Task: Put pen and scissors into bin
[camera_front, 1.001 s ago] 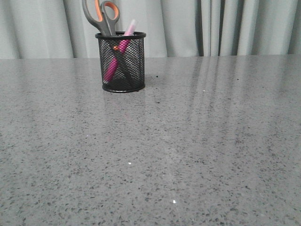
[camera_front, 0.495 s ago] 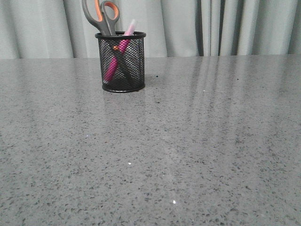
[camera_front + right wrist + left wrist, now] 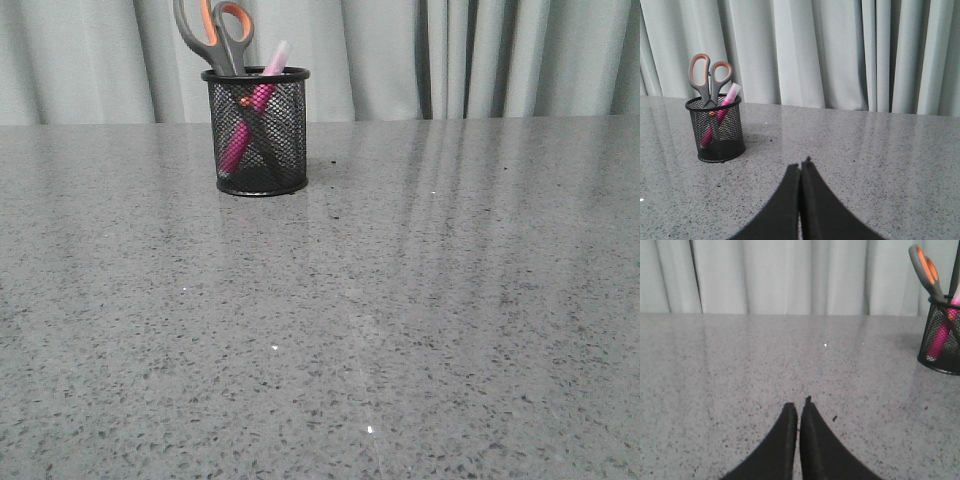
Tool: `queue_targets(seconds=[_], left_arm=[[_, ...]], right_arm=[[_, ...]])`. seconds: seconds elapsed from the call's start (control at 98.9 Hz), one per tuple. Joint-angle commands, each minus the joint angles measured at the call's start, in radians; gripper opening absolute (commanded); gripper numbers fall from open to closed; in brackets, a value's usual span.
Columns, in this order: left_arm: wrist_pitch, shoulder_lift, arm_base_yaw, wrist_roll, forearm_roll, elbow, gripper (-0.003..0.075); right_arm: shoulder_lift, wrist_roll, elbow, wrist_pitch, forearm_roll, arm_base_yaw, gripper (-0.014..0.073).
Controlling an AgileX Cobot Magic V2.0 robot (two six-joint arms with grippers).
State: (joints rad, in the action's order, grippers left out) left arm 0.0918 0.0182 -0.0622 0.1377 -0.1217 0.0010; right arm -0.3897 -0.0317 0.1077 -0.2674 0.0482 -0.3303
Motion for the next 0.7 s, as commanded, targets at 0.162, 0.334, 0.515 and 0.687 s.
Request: queue_targets(seconds=[0.162, 0.334, 0.515, 0.687], left_arm=[[-0.131, -0.055, 0.003, -0.040, 0.040, 0.045, -0.0019], [-0.092, -0.055, 0.003, -0.040, 0.040, 0.045, -0.0019], [-0.092, -0.055, 0.003, -0.040, 0.040, 0.045, -0.0019], [-0.092, -0.055, 0.003, -0.040, 0.040, 0.045, -0.0019]], right_arm=[[-0.002, -0.008, 0.028, -0.072, 0.002, 0.005, -0.0069], [-0.006, -0.008, 0.028, -0.072, 0.002, 0.005, -0.0069], [-0.006, -0.008, 0.028, -0.072, 0.002, 0.005, -0.0069], [-0.006, -0.008, 0.028, -0.072, 0.002, 0.005, -0.0069]])
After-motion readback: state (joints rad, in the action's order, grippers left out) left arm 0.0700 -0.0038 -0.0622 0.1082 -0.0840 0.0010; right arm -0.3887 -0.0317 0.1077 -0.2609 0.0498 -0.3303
